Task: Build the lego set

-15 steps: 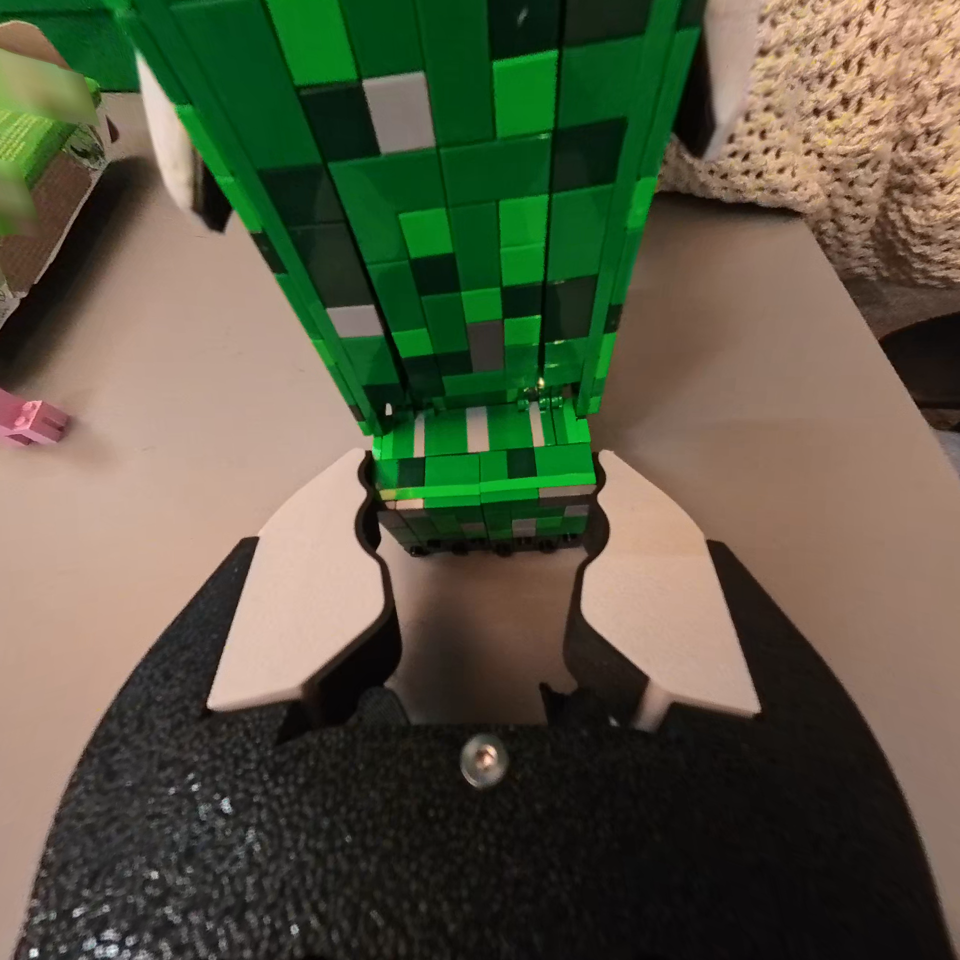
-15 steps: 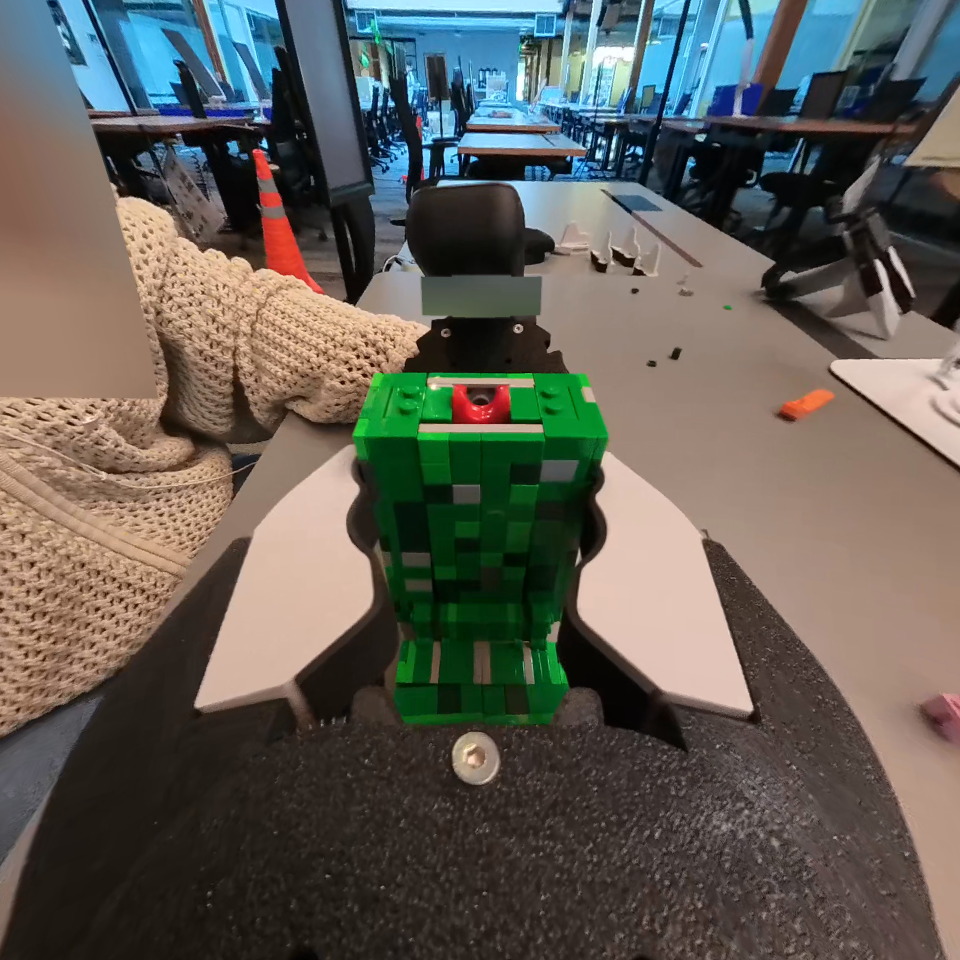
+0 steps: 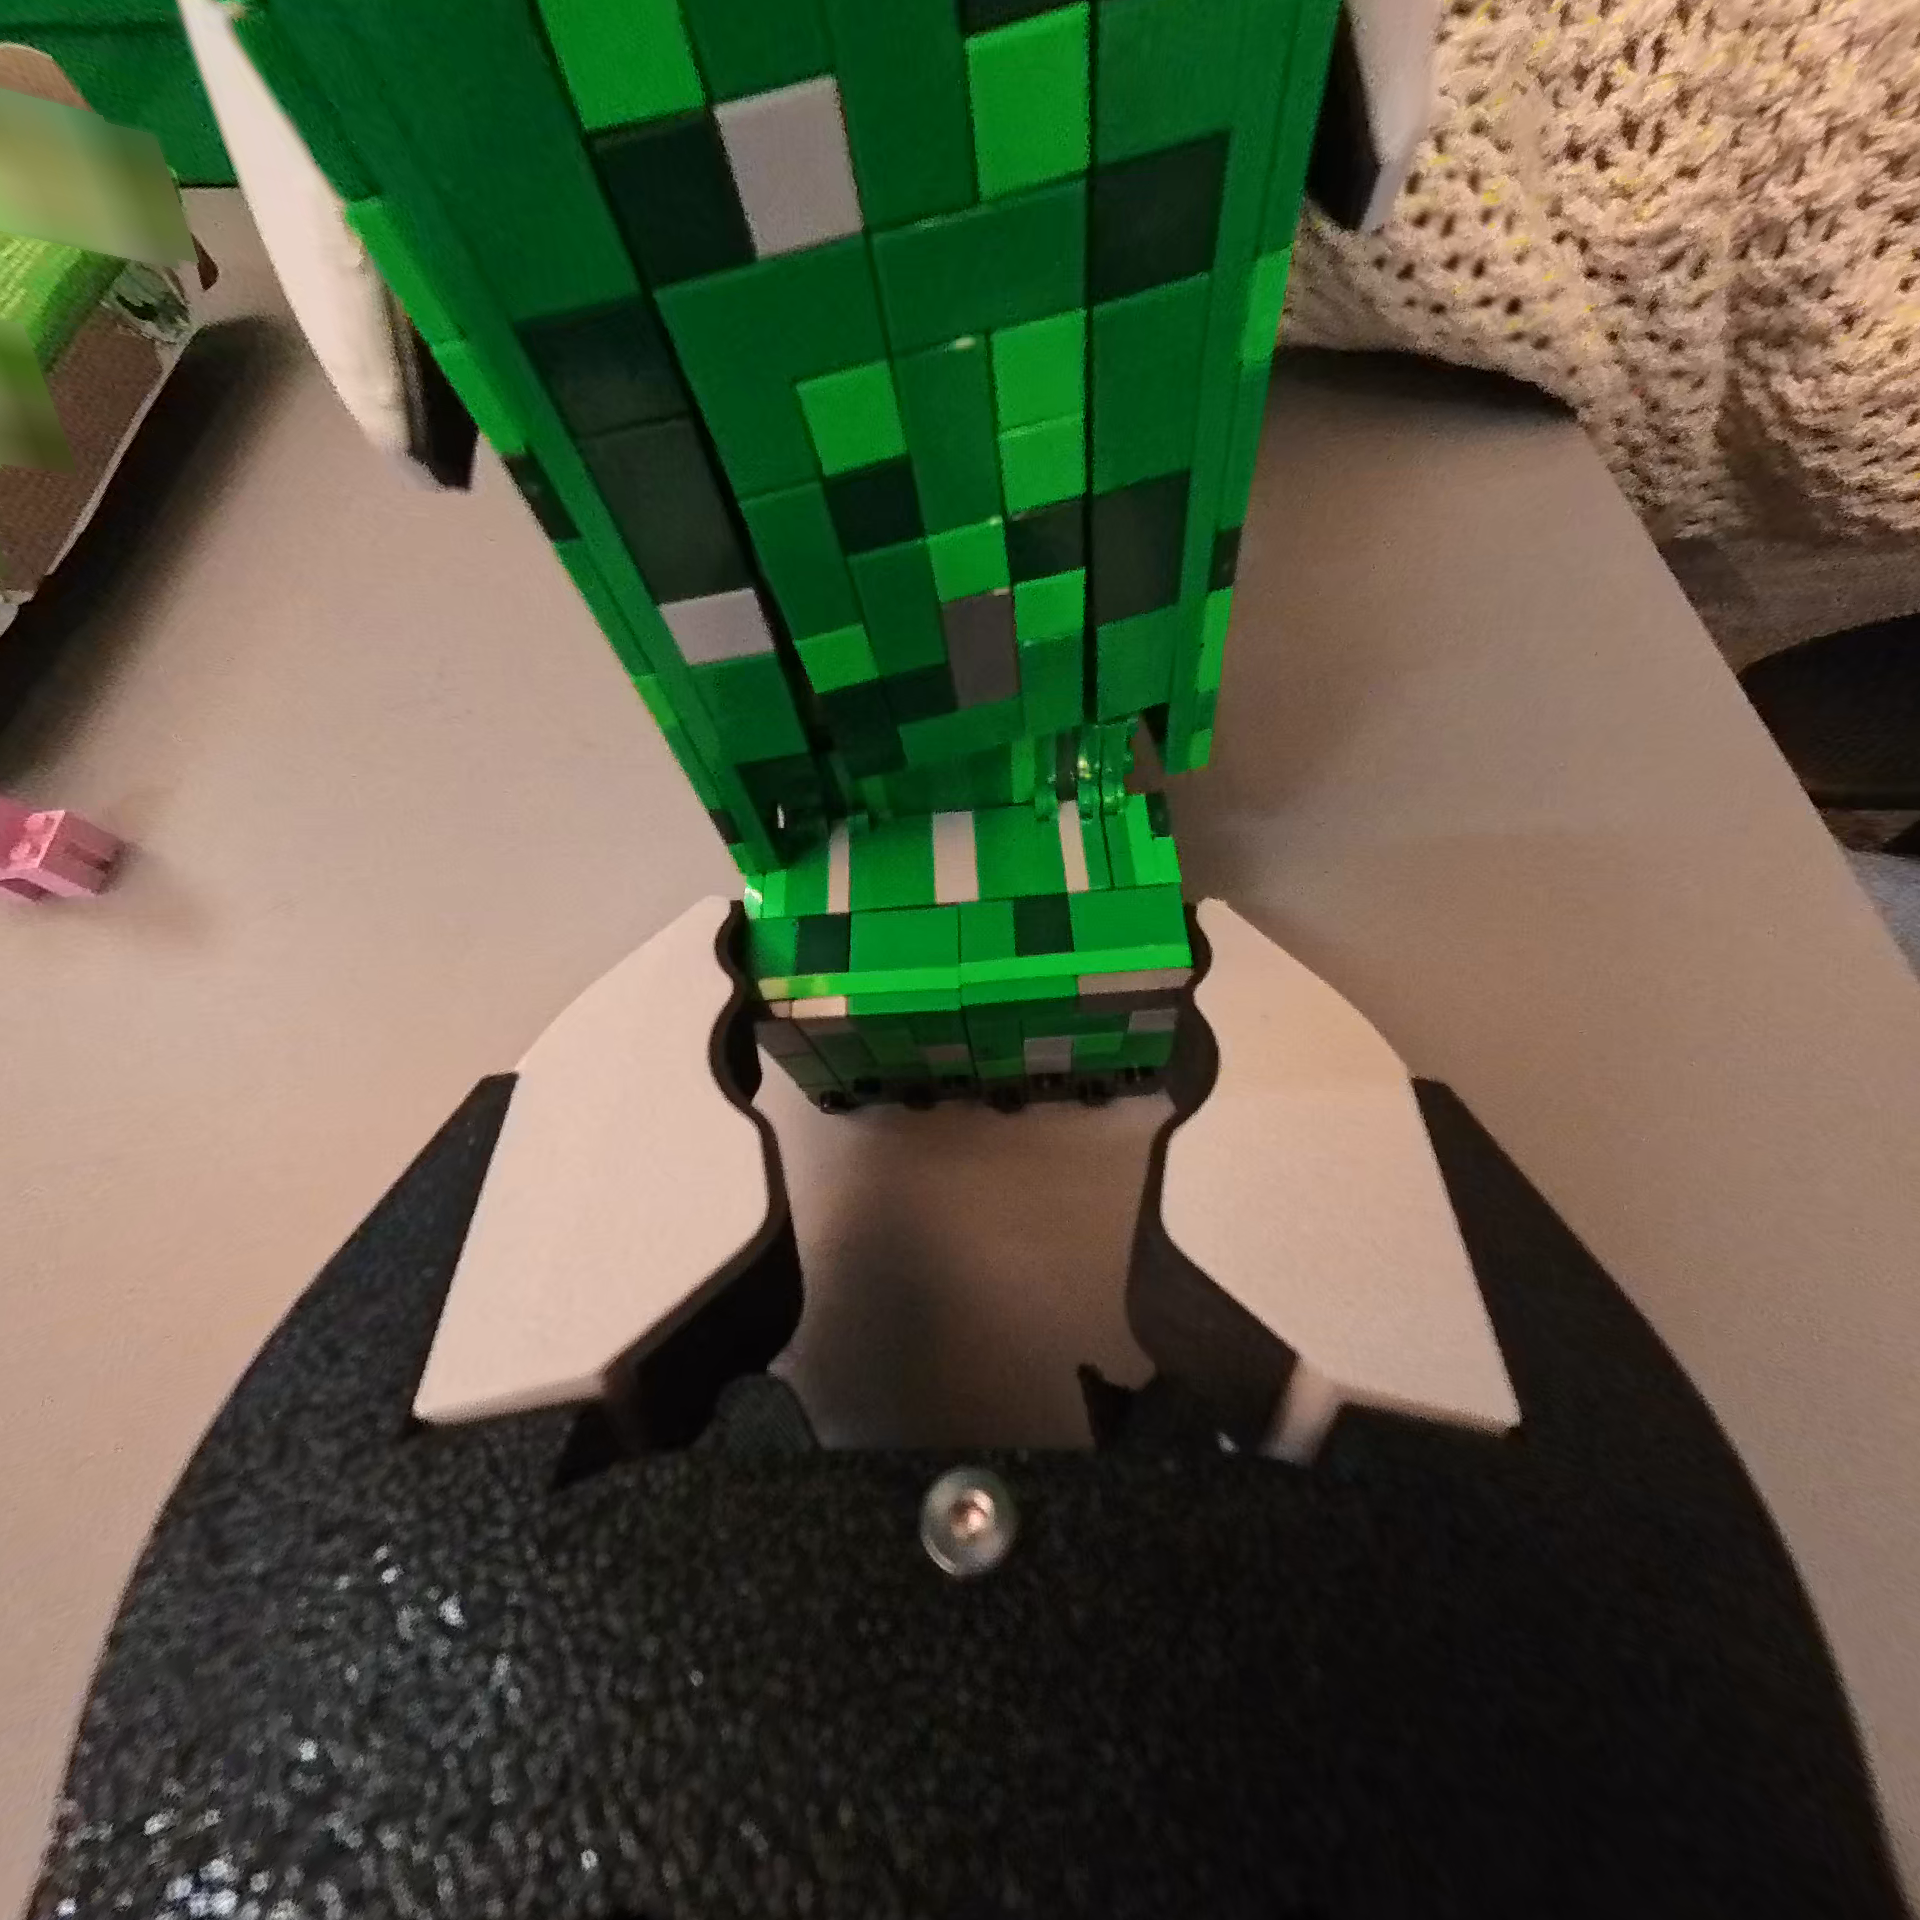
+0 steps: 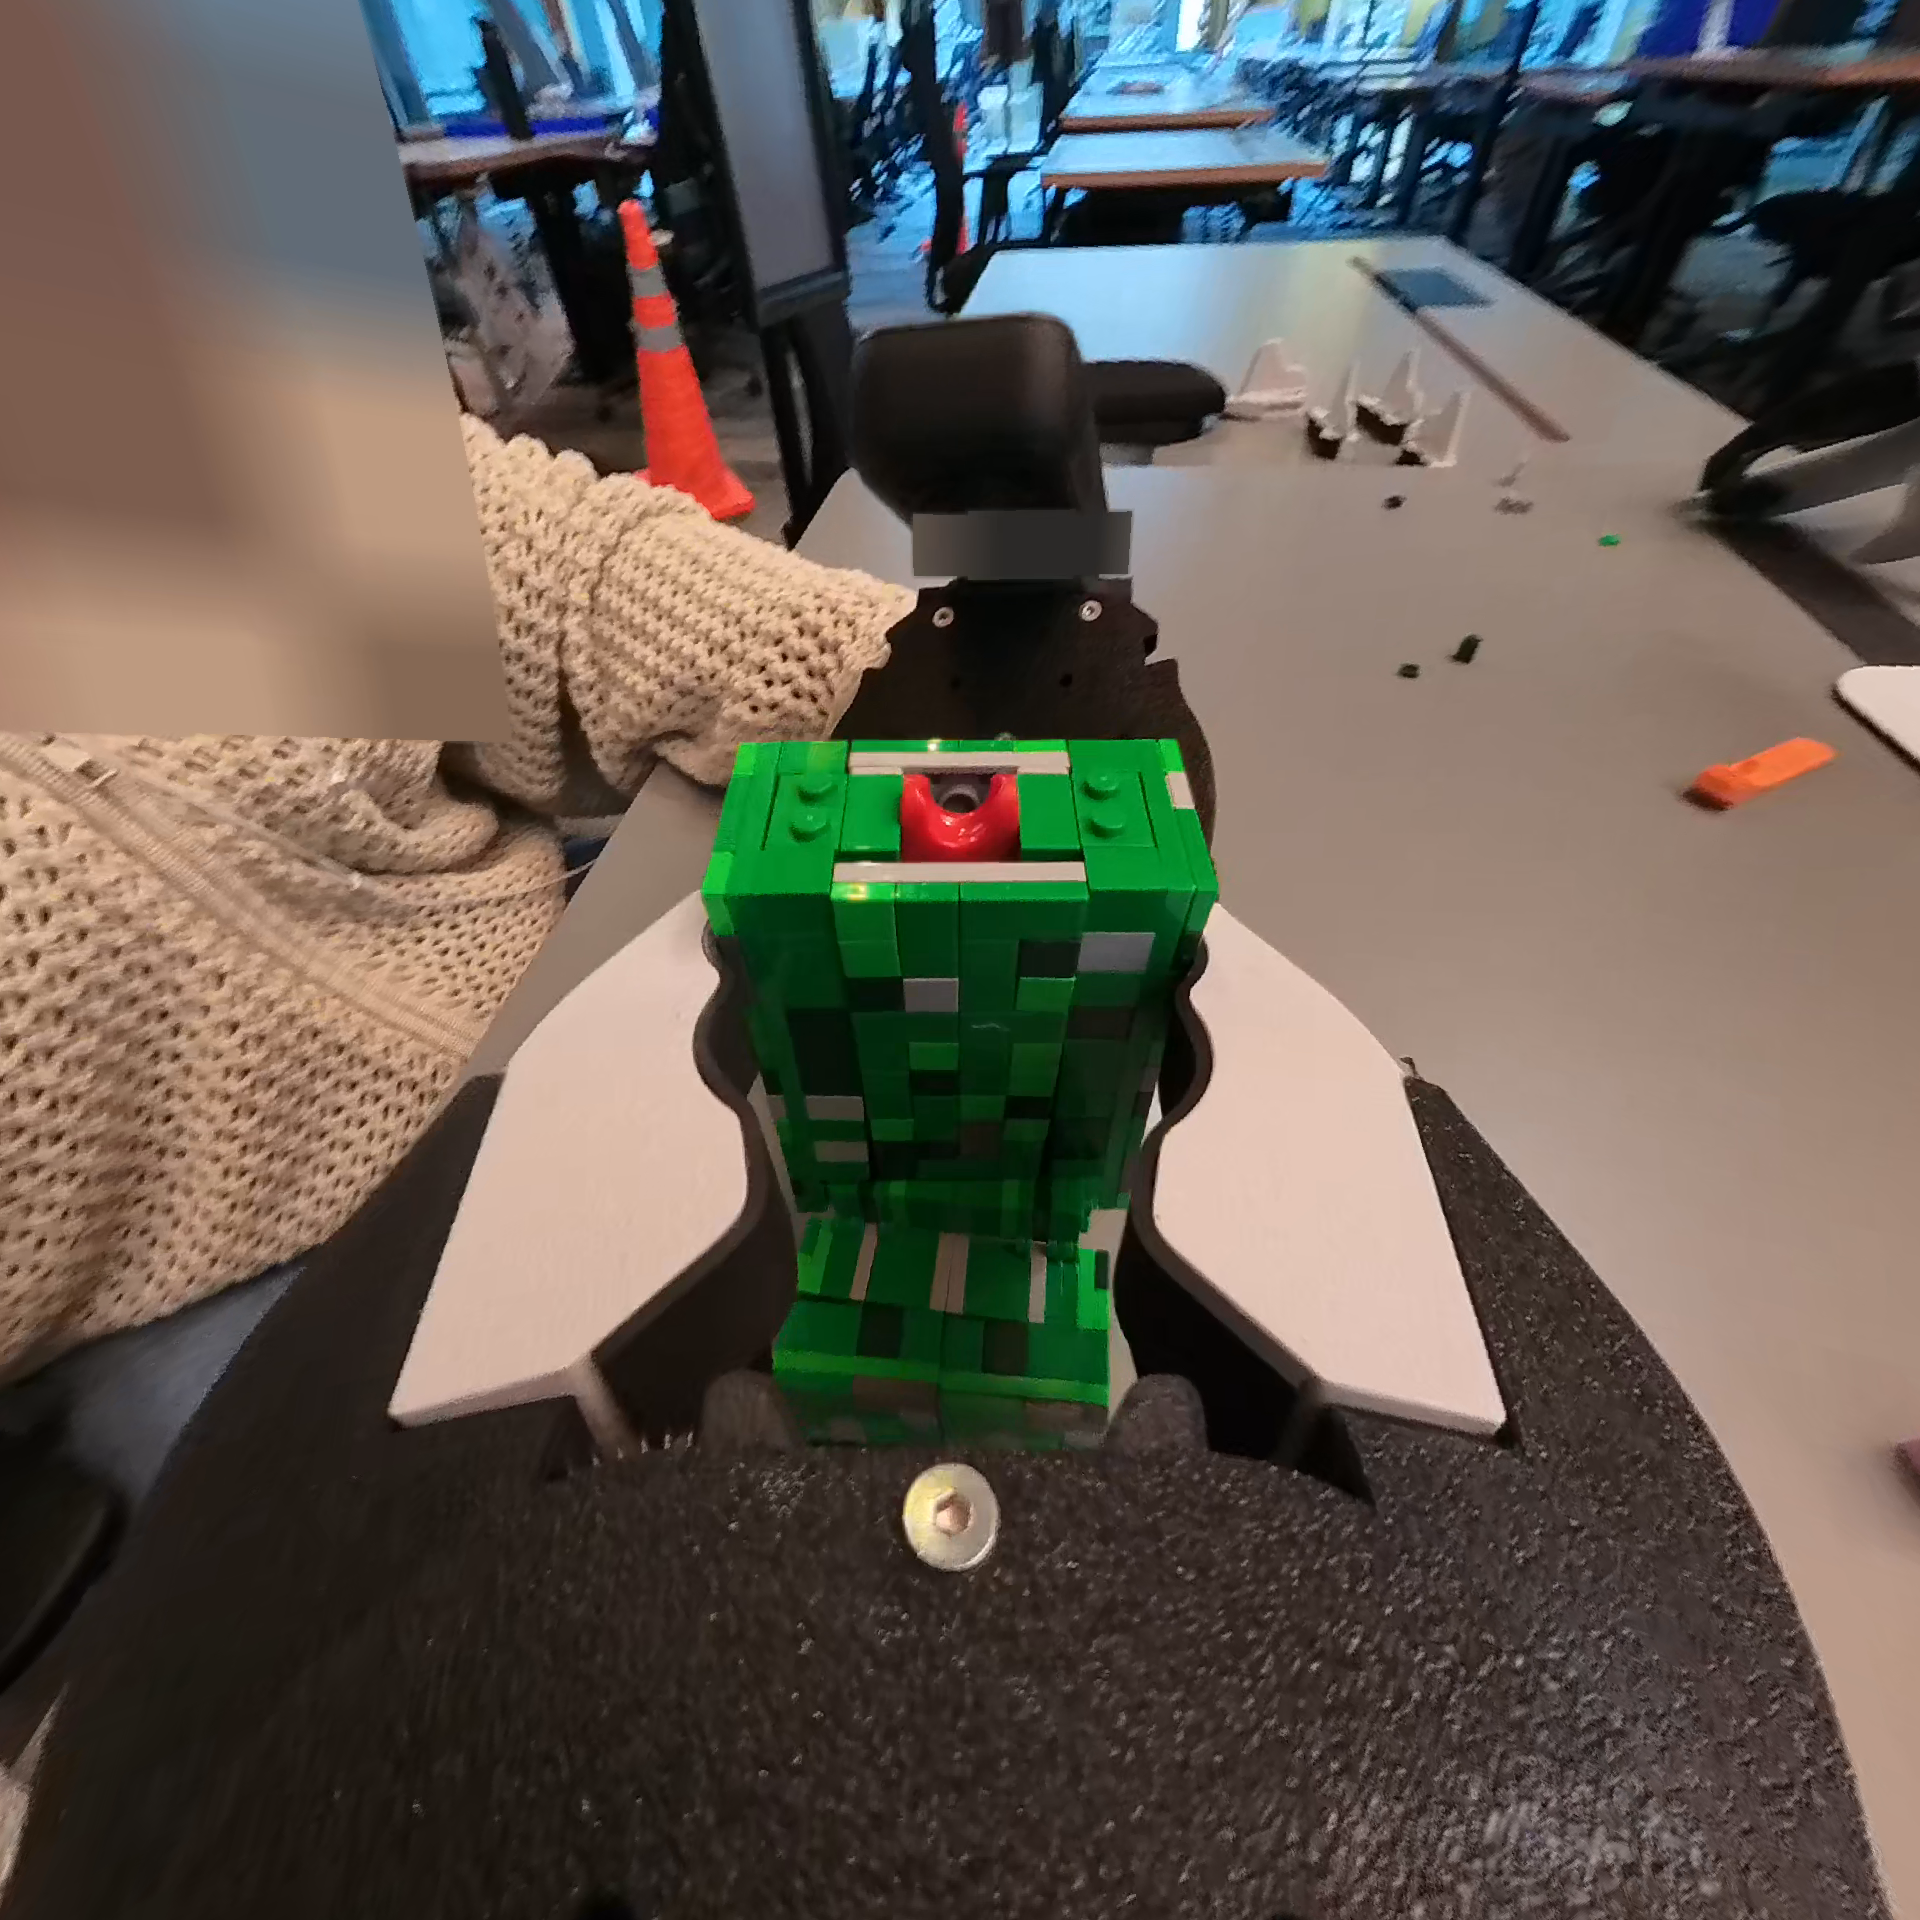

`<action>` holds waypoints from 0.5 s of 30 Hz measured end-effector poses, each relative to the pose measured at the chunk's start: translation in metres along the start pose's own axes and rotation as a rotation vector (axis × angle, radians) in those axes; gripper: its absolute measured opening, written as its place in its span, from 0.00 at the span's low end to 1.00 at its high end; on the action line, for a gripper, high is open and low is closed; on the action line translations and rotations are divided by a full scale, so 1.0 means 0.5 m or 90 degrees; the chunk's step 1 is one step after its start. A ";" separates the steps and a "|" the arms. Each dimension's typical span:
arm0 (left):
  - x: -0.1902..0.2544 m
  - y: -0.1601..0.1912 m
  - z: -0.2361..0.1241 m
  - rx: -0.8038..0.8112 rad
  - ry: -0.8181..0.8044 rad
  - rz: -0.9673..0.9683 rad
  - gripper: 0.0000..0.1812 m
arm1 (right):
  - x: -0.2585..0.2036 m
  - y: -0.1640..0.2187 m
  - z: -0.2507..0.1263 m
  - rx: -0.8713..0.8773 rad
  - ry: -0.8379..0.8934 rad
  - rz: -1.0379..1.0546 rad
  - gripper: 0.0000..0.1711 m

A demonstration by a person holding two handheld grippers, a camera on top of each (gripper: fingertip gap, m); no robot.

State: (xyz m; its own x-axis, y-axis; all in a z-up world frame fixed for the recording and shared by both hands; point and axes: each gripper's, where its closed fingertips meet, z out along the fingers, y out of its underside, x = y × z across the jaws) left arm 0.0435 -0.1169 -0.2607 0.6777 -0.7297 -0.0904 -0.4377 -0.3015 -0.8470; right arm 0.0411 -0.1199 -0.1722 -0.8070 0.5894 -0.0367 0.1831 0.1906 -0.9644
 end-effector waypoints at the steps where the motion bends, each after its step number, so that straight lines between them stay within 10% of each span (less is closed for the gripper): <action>1: 0.000 0.000 0.000 0.000 0.000 0.001 0.42 | -0.001 0.000 0.000 -0.005 -0.009 -0.002 0.45; 15: -0.003 -0.002 0.004 0.000 -0.003 0.000 0.42 | -0.005 0.000 0.000 0.016 0.006 -0.017 0.45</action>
State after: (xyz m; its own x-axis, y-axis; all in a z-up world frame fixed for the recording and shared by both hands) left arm 0.0442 -0.1141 -0.2607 0.6806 -0.7268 -0.0927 -0.4377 -0.3018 -0.8470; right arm 0.0431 -0.1216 -0.1719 -0.8065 0.5911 -0.0083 0.1474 0.1875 -0.9711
